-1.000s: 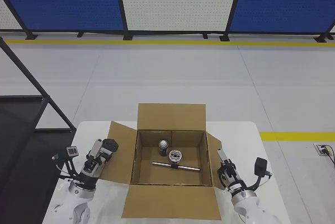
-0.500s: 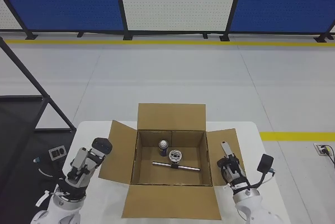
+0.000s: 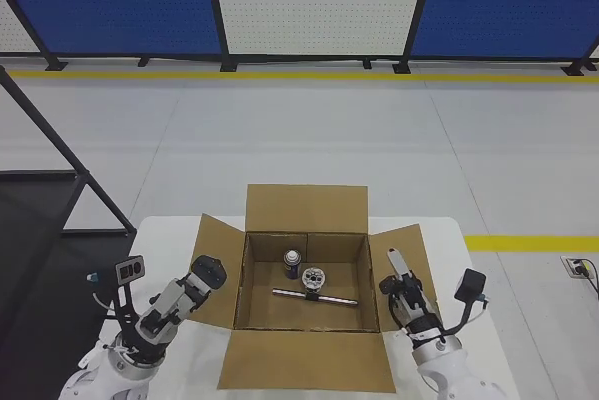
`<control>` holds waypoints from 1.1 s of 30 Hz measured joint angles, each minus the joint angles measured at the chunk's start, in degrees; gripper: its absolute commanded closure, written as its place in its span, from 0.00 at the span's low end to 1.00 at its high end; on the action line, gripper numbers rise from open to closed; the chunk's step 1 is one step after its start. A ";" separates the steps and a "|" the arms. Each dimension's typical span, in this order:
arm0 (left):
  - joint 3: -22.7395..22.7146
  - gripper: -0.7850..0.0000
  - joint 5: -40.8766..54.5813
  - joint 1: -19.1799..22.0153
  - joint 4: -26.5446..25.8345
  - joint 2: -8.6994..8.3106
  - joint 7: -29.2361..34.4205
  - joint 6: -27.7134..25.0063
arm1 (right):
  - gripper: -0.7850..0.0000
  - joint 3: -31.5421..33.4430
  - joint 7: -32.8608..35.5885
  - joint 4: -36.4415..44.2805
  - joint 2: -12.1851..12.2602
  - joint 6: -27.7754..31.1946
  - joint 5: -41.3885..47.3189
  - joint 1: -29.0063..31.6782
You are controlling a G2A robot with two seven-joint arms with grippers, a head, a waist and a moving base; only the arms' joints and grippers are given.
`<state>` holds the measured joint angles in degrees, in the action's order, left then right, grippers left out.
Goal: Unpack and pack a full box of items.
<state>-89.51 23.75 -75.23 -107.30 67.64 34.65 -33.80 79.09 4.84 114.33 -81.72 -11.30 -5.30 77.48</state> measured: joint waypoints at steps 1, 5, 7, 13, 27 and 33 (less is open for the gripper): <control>0.00 0.00 0.00 0.00 0.00 0.00 0.00 0.00 | 0.00 -0.01 0.00 -0.01 0.00 0.01 0.00 0.01; 0.19 0.00 0.39 -0.13 -0.24 0.01 -0.19 0.59 | 0.00 -0.96 1.63 -0.11 0.19 2.15 -1.70 0.66; -0.08 0.00 2.76 -0.17 -0.80 0.05 -1.34 2.20 | 0.00 -1.86 3.06 0.84 0.42 3.78 -5.21 0.71; -5.36 0.00 5.35 -1.58 -1.68 -0.08 -6.52 3.48 | 0.00 -5.58 7.36 3.25 0.89 5.11 -15.92 -1.15; -16.47 0.00 9.30 -10.07 -3.68 -0.51 -10.14 11.35 | 0.00 -15.70 16.35 -1.47 0.32 -2.62 -31.04 -13.86; -16.44 0.00 9.26 -10.02 -3.67 -0.51 -10.13 11.27 | 0.00 -15.66 16.31 -1.44 0.32 -2.57 -30.98 -13.80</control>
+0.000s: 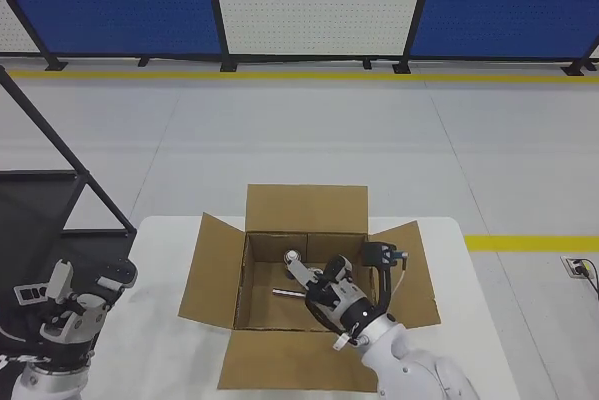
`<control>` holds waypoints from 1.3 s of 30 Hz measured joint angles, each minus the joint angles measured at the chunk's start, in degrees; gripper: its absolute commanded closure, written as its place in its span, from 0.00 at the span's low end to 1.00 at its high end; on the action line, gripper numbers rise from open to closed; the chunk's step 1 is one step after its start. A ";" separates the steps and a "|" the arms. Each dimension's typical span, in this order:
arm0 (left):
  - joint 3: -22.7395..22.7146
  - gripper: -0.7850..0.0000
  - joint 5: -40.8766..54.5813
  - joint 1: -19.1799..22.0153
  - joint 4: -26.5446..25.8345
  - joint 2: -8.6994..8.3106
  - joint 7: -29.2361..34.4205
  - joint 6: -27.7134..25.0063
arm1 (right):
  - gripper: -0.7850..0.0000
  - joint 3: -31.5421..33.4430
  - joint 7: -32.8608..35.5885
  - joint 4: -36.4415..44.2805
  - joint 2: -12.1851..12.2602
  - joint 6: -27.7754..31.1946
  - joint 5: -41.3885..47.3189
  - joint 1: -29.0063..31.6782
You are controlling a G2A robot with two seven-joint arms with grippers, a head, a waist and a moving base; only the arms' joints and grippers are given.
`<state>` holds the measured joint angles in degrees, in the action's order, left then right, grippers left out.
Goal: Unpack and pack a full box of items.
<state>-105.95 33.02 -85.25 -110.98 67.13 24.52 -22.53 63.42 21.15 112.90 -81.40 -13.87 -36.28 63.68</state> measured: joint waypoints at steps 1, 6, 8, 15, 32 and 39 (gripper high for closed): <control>0.00 0.00 0.00 0.00 0.00 0.00 0.00 0.00 | 0.00 0.00 0.00 0.00 0.00 0.00 0.00 0.00; 0.06 0.00 -0.02 -0.01 -0.05 0.00 0.00 0.10 | 0.00 -0.40 -0.05 -0.48 0.02 0.77 -0.35 0.29; 0.37 0.00 -0.23 0.05 -0.36 0.00 0.04 1.14 | 0.00 -1.07 0.22 -1.28 0.08 2.10 -1.94 0.18; -0.57 0.00 -0.91 -0.50 0.31 -0.16 1.08 4.81 | 0.00 -3.34 5.37 -3.12 0.00 1.62 -8.56 -4.03; -3.49 0.00 2.32 -4.11 0.33 -0.39 7.21 5.83 | 0.00 -6.66 22.53 -12.00 -1.12 -2.52 -13.21 -18.72; -3.49 0.00 2.32 -4.11 0.33 -0.39 7.21 5.82 | 0.00 -6.65 22.52 -12.00 -1.12 -2.53 -13.21 -18.71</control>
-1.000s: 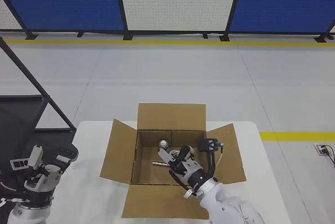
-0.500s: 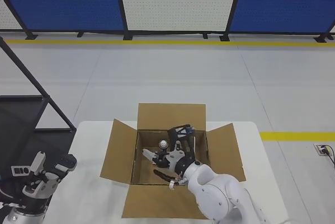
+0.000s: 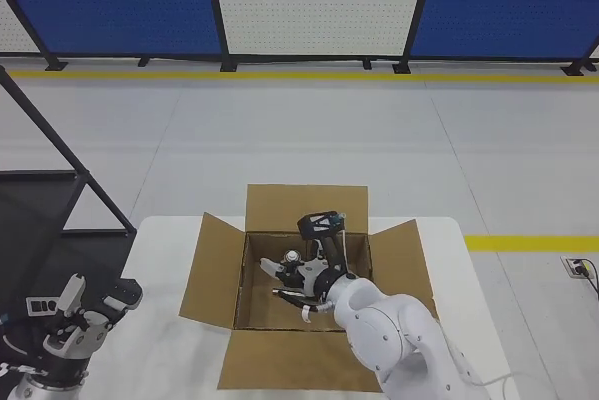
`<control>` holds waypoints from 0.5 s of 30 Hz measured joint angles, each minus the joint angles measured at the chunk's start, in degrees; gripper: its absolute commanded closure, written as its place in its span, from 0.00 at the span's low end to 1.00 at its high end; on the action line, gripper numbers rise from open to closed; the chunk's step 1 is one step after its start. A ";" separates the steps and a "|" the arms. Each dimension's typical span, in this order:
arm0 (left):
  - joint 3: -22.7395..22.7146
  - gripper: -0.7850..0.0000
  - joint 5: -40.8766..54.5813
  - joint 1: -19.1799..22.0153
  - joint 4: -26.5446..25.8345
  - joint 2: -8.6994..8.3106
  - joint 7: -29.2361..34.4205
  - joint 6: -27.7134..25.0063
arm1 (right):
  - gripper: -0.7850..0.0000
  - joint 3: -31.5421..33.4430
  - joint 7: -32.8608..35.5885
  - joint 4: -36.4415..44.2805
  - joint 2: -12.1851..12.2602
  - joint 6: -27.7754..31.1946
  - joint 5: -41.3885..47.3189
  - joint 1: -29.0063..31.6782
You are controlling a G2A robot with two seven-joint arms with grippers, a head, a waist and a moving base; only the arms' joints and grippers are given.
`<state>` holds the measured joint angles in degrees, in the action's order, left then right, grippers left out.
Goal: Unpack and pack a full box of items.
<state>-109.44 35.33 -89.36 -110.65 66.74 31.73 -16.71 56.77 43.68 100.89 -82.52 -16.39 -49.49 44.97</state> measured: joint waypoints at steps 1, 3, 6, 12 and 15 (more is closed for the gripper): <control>0.00 0.00 0.00 0.00 0.00 0.00 0.00 0.00 | 0.00 0.00 0.00 0.00 0.00 0.00 0.00 0.00; 0.00 0.00 0.00 0.00 0.00 0.00 0.00 0.00 | 0.00 0.00 0.00 0.00 0.00 0.00 0.00 0.00; 0.00 0.00 0.00 0.00 0.00 0.00 -0.01 0.00 | 0.00 -1.00 0.15 -1.48 0.11 2.89 -1.44 0.02; -0.11 0.00 0.71 -1.00 -0.85 0.20 -2.43 0.89 | 0.00 -1.91 9.83 -6.62 0.10 9.83 -3.97 -6.44; 0.06 0.00 0.09 -1.42 -1.03 0.27 -3.04 1.00 | 0.00 -2.97 14.75 -9.08 -0.09 11.25 -4.99 -9.51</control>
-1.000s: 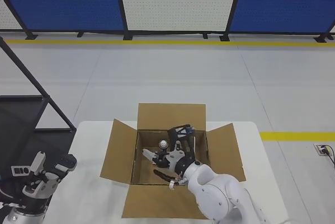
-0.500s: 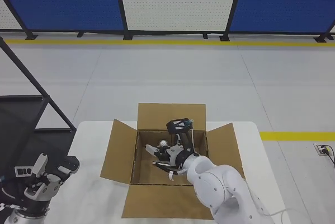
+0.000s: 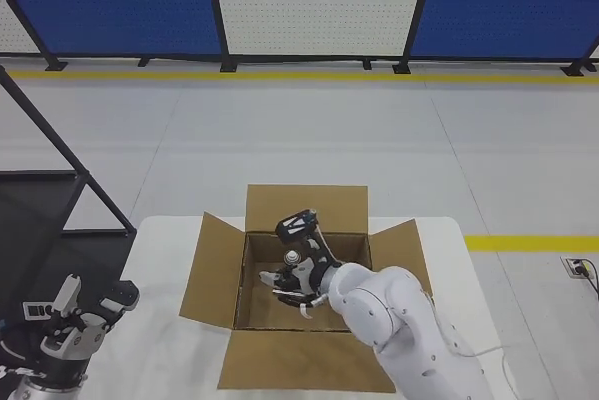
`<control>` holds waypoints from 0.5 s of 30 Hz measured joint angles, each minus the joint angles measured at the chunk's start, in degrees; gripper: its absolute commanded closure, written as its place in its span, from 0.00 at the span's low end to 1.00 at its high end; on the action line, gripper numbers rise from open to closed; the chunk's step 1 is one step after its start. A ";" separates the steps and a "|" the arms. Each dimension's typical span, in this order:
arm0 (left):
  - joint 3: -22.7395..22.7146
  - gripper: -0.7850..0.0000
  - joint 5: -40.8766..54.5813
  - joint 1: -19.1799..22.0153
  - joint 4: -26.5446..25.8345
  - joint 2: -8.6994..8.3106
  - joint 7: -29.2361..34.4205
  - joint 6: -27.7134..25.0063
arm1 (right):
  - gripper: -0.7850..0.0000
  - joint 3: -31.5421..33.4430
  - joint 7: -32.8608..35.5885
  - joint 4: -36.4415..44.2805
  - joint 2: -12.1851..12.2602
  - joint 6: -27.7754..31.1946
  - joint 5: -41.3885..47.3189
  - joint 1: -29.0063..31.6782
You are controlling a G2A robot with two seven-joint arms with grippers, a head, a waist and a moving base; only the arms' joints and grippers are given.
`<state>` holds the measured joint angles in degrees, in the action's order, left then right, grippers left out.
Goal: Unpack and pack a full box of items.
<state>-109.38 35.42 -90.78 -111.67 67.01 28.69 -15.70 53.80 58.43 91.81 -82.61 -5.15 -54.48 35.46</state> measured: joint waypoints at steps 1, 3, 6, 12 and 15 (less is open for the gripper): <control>0.10 0.00 -0.19 -0.14 -0.09 0.03 -0.22 -0.01 | 0.00 -0.58 1.57 -0.90 -0.08 0.37 -0.84 -0.95; 0.51 0.00 -0.75 -0.54 -0.43 0.13 -0.93 -0.44 | 0.00 -2.25 4.83 -3.38 -0.36 0.55 -3.18 -3.16; 1.25 0.00 -1.34 -1.22 -0.71 0.30 -1.66 -1.25 | 0.00 -5.04 8.23 -7.88 -1.11 -0.32 -5.96 -6.26; 2.81 0.00 -3.68 -1.88 -1.59 0.53 -3.39 -1.03 | 0.00 -8.76 11.41 -18.28 -2.93 -1.31 -5.78 -11.18; 3.06 0.00 -4.47 -1.89 -1.90 0.55 -3.79 -0.85 | 0.00 -9.42 13.38 -19.80 -3.06 -0.88 -6.14 -11.60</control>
<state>-106.32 30.95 -92.67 -113.57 67.56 24.90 -16.55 44.38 71.81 72.02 -85.67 -6.02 -60.62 23.86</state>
